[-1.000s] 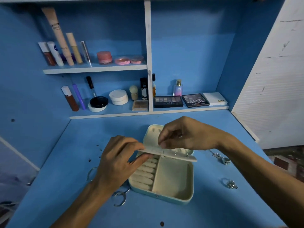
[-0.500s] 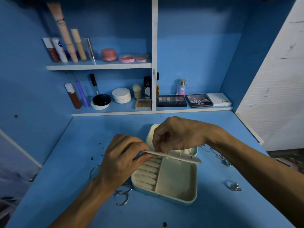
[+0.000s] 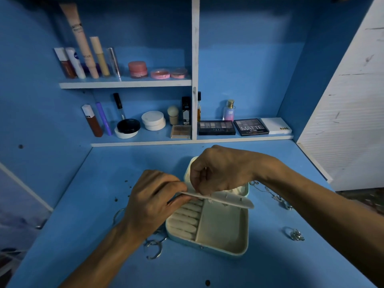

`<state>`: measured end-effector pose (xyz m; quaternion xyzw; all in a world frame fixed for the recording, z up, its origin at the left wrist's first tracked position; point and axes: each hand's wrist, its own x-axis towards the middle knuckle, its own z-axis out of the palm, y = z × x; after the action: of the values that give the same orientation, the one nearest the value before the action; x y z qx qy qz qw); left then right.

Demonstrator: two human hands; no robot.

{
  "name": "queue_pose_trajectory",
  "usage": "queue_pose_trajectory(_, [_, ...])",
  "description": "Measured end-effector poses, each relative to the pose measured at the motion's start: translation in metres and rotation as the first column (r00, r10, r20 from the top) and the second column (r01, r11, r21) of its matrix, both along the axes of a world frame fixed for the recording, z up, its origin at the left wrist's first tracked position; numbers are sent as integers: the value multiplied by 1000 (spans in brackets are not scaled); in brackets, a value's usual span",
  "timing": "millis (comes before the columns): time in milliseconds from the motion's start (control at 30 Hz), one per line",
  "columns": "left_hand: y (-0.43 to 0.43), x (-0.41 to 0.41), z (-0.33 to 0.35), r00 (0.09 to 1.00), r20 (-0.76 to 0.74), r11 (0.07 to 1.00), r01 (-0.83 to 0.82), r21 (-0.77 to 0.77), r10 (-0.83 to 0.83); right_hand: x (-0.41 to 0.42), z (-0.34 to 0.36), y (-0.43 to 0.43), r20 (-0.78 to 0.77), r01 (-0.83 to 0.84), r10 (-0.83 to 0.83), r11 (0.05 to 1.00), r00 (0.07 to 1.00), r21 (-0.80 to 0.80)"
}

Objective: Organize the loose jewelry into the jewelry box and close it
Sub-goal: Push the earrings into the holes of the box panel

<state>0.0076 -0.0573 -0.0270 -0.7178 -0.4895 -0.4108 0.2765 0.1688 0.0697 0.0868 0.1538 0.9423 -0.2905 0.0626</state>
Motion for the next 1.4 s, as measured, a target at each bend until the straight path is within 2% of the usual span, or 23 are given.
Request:
queue_pose_trajectory(100, [-1, 1, 1, 1000, -7, 1000, 2, 3, -2, -3, -1, 0, 27, -5, 4, 999, 1000, 36])
queue_pose_trajectory(400, [-2, -3, 1, 999, -37, 1000, -22, -7, 22, -5, 0, 1, 47, -34, 34, 999, 998, -9])
queue_pose_trajectory(800, [-4, -5, -1, 998, -55, 999, -38, -3, 38, -5, -6, 0, 75, -62, 54, 992, 996, 114])
queue_pose_trajectory(1033, [-5, -5, -2, 997, -65, 999, -50, -6, 50, -4, -9, -1, 77, -81, 71, 989, 995, 127])
queue_pose_trajectory(1400, [-9, -6, -1, 997, -72, 998, -35, -45, 32, -1, -10, 4, 61, -60, 64, 996, 996, -66])
